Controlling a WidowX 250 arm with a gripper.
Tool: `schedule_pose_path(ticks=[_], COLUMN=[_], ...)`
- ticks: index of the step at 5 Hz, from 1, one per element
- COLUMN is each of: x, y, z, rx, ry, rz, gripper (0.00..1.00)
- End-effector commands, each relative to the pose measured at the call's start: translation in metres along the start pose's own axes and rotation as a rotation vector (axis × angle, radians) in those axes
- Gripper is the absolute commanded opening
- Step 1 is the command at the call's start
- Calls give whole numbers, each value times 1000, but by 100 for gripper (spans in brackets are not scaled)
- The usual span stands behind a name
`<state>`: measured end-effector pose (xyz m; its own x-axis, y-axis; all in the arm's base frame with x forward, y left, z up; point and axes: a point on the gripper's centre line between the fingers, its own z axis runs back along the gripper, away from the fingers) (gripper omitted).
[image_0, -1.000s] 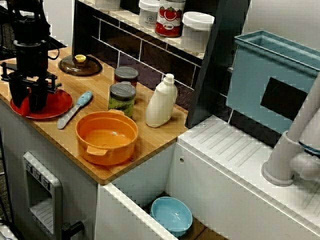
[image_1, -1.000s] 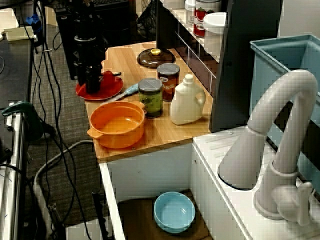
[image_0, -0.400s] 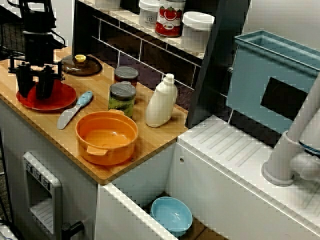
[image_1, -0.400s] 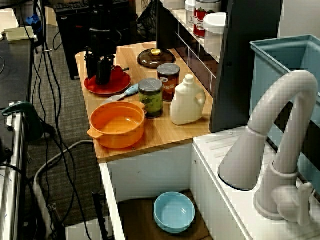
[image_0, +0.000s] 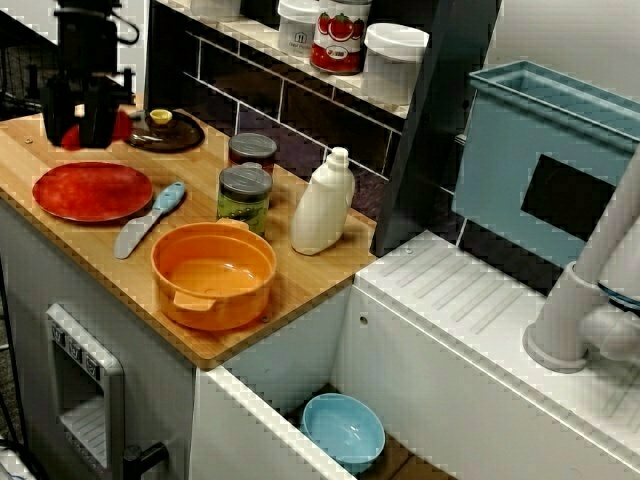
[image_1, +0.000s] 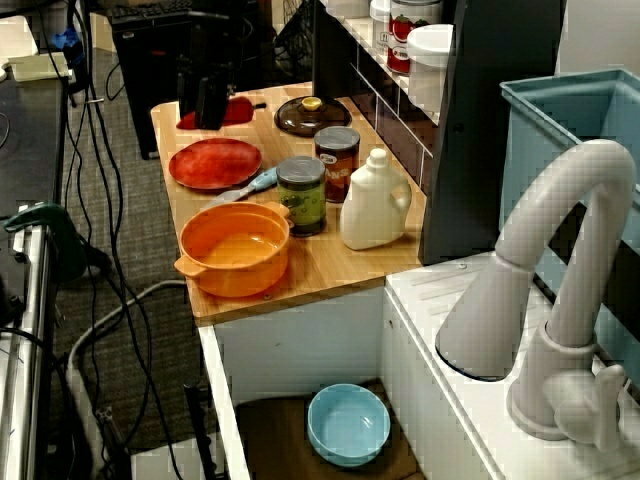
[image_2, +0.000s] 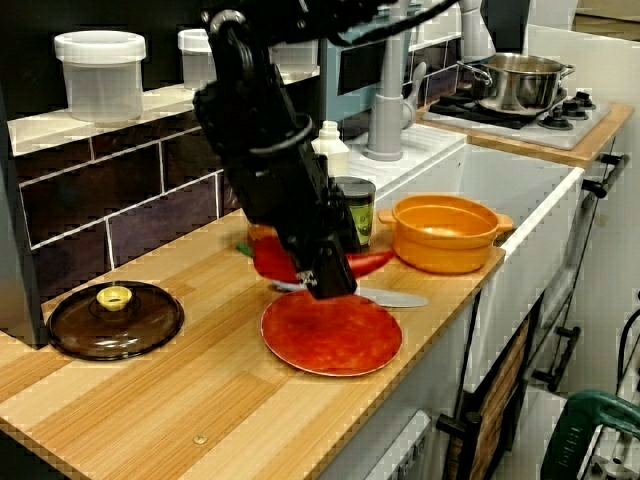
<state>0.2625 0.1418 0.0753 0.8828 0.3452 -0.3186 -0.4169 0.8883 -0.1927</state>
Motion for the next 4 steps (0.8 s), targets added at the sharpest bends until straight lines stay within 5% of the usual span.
schedule_pose_path(ticks=[1,4], x=[-15,-71], y=[-20,-97], z=[38,-11], rx=[10,125], ry=[-109,-151], rz=[-89,-242], gripper=[0,0])
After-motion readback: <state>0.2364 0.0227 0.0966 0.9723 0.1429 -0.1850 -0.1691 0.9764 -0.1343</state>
